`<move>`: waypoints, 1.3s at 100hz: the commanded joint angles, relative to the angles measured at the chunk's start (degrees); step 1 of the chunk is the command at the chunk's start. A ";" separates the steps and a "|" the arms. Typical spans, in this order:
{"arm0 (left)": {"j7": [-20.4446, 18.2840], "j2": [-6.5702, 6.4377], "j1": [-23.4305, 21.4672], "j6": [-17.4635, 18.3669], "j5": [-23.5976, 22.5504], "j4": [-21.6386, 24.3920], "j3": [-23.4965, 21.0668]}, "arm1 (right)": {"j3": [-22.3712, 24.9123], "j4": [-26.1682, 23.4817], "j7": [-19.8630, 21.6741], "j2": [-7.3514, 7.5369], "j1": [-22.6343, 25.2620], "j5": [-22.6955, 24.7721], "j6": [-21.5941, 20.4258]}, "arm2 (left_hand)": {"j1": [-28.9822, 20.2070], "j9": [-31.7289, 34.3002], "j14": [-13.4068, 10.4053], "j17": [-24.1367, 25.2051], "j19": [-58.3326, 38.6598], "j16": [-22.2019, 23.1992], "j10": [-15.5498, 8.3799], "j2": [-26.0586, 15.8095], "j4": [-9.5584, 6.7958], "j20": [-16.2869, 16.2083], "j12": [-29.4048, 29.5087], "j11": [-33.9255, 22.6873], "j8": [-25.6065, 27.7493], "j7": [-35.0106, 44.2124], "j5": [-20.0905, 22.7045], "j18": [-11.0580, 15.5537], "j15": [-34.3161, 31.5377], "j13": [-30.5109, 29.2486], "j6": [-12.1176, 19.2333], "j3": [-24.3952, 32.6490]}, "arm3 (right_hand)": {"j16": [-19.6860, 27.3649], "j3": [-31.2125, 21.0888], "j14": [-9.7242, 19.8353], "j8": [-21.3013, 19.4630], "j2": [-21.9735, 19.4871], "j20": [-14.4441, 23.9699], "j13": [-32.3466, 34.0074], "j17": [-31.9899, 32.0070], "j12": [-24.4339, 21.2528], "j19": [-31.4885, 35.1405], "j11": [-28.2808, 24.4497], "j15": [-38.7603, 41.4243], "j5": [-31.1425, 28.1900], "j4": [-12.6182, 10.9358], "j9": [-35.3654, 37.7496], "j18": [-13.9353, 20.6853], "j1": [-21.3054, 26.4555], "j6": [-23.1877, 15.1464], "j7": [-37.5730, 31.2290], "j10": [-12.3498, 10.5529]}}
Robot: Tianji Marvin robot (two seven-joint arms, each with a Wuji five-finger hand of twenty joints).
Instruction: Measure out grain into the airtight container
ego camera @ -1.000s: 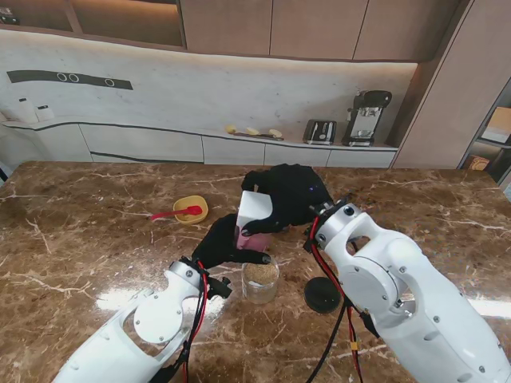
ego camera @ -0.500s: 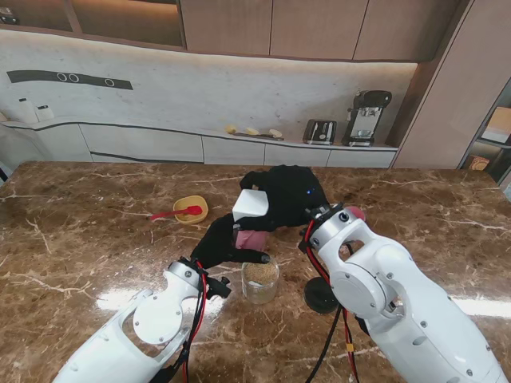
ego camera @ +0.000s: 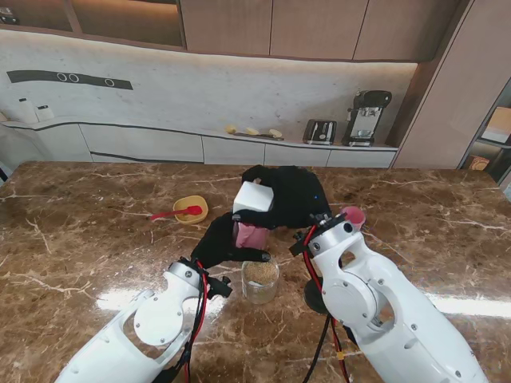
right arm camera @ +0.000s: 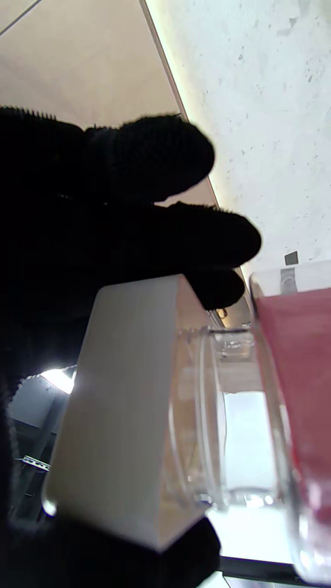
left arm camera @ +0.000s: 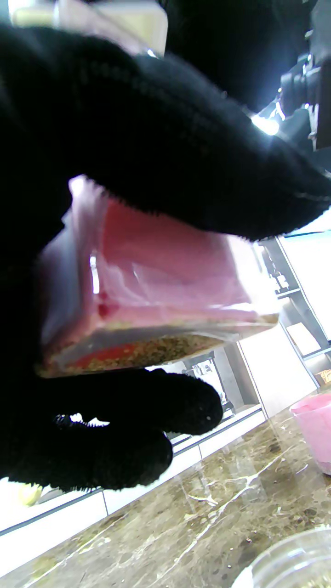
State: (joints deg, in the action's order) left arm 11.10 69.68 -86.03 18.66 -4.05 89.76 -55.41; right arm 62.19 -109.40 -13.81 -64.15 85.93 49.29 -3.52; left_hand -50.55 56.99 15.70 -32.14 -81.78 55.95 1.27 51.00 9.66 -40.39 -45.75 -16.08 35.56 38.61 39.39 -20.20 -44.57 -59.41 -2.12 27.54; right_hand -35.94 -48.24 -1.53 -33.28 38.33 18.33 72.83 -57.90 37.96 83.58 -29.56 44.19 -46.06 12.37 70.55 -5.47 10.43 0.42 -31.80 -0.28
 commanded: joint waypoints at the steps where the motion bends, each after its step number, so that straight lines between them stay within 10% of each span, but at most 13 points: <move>1: 0.25 0.42 -0.44 0.24 0.36 0.60 0.31 | 0.12 1.02 0.29 -0.45 0.48 0.50 0.71 | -10.95 4.50 -3.95 0.39 -1.29 0.61 -6.76 -26.84 1.02 -0.77 -0.49 -4.51 2.15 11.46 11.39 1.27 -0.12 -0.73 14.94 16.66 | 0.80 -12.09 -0.32 0.20 -5.63 -0.98 1.12 0.51 -0.18 1.72 -0.84 -0.78 0.10 -1.41 0.49 1.29 9.49 -5.85 -4.10 -2.36; 98: 2.23 1.26 -0.62 -0.15 2.07 0.88 1.00 | 2.05 2.36 -2.87 -0.50 3.81 0.44 -3.81 | -10.89 4.52 -4.25 0.57 -1.16 0.65 -7.26 -27.02 0.90 -0.81 -0.20 -4.88 2.18 11.75 11.53 1.46 -0.14 -0.69 15.39 16.60 | 0.86 -14.34 0.60 1.68 -3.53 -0.24 -1.86 4.03 -1.11 -0.31 -1.05 -2.42 3.13 -0.59 -2.32 1.16 11.86 -7.06 -5.87 -3.43; 130: 2.46 1.41 -0.27 0.00 2.21 0.71 1.31 | 1.72 3.72 -4.51 -0.39 4.12 2.15 -4.49 | -10.88 4.56 -4.10 0.52 -1.20 0.67 -7.16 -26.95 0.92 -0.82 -0.24 -4.90 2.19 11.82 11.60 1.44 -0.13 -0.71 15.31 16.59 | 0.81 -12.11 1.26 -1.61 -3.87 1.49 -5.44 7.52 -1.15 -3.01 -0.89 -3.88 5.25 -5.81 -6.20 1.03 9.85 -6.22 -0.27 -3.92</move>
State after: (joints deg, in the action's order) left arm 13.21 70.55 -86.60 18.32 -2.03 89.74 -54.25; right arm 64.10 -107.33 -19.39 -64.76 89.10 51.38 -8.45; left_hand -50.56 57.47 15.70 -32.08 -81.78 55.98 1.26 51.00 9.67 -40.42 -45.75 -16.86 35.52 38.61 39.39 -20.20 -44.56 -59.41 -2.95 28.56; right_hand -35.33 -51.07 -1.33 -32.77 37.42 18.33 68.37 -50.56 37.35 81.28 -29.56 40.61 -40.65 12.46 64.12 -5.47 10.54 0.45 -30.34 -0.08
